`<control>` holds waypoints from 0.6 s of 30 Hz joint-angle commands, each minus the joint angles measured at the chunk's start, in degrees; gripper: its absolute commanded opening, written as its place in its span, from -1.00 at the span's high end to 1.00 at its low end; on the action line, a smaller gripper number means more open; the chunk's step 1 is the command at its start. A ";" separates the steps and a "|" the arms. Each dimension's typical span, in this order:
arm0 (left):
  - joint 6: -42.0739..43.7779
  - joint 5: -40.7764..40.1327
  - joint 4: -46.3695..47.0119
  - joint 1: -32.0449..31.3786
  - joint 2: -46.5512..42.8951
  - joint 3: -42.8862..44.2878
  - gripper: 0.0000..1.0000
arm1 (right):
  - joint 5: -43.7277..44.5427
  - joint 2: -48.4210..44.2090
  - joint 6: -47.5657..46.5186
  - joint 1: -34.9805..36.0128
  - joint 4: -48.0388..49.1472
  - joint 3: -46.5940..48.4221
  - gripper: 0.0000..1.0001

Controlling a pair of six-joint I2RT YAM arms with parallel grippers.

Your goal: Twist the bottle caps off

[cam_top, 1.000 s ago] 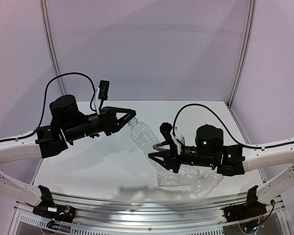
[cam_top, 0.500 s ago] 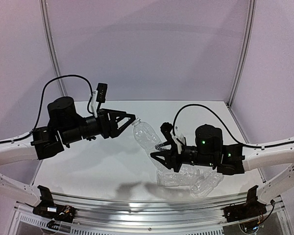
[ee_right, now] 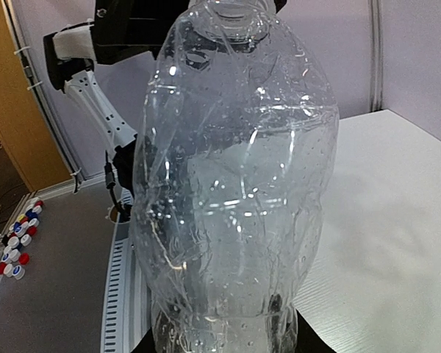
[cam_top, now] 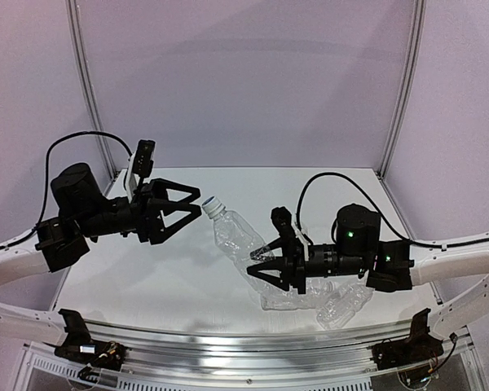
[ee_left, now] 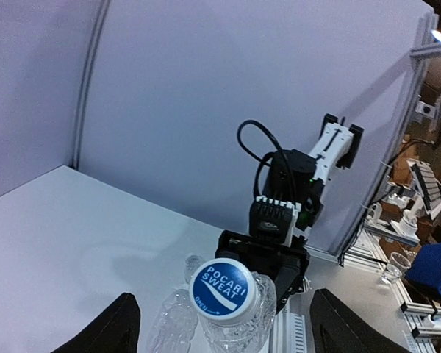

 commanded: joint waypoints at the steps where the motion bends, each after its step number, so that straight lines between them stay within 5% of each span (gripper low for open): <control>1: 0.55 8.42 5.00 -0.34 1.24 -0.82 -0.52 | -5.70 -0.74 0.21 -0.31 2.37 -0.93 0.87; 15: 0.61 8.62 5.17 -1.18 4.44 0.67 -0.09 | -6.37 0.10 -0.10 -0.22 2.09 -0.57 0.88; 18: 0.36 8.75 5.54 -1.24 5.03 0.86 0.14 | -6.30 0.40 -0.21 -0.25 1.90 -0.32 0.89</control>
